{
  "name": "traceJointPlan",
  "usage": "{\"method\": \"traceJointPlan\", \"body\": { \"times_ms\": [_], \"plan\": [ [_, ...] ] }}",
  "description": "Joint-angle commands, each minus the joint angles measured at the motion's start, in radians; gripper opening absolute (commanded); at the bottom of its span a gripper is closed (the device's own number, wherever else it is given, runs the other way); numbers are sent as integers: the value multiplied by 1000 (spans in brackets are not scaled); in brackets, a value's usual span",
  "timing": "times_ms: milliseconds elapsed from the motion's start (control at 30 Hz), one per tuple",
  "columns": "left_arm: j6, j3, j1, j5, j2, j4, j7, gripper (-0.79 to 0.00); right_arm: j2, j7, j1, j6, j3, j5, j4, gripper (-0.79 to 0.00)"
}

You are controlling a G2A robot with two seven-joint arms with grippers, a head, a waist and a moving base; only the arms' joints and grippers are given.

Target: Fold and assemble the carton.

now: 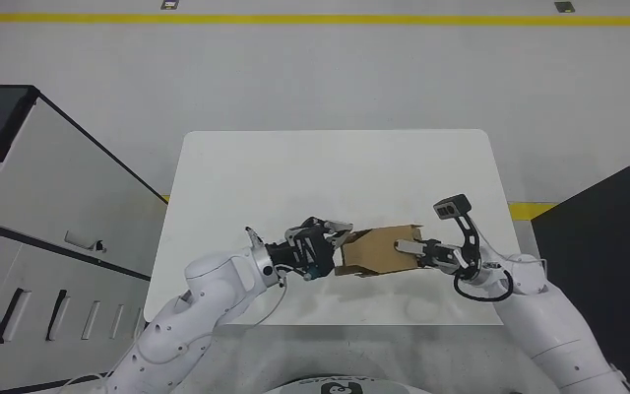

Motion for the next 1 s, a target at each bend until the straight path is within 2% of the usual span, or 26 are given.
{"method": "traceJointPlan", "body": {
  "times_ms": [0,633,967],
  "plan": [
    [0,2,-2,0,0,2,1,-785,-1,1,1,2,0,0,0,-785],
    [-9,6,0,-9,1,0,-16,-785,-15,-38,-10,-37,30,16,5,-785],
    [-10,18,-5,-8,0,-1,-11,-785,-20,-8,-2,-8,21,-11,-1,-785]
  ]
}}
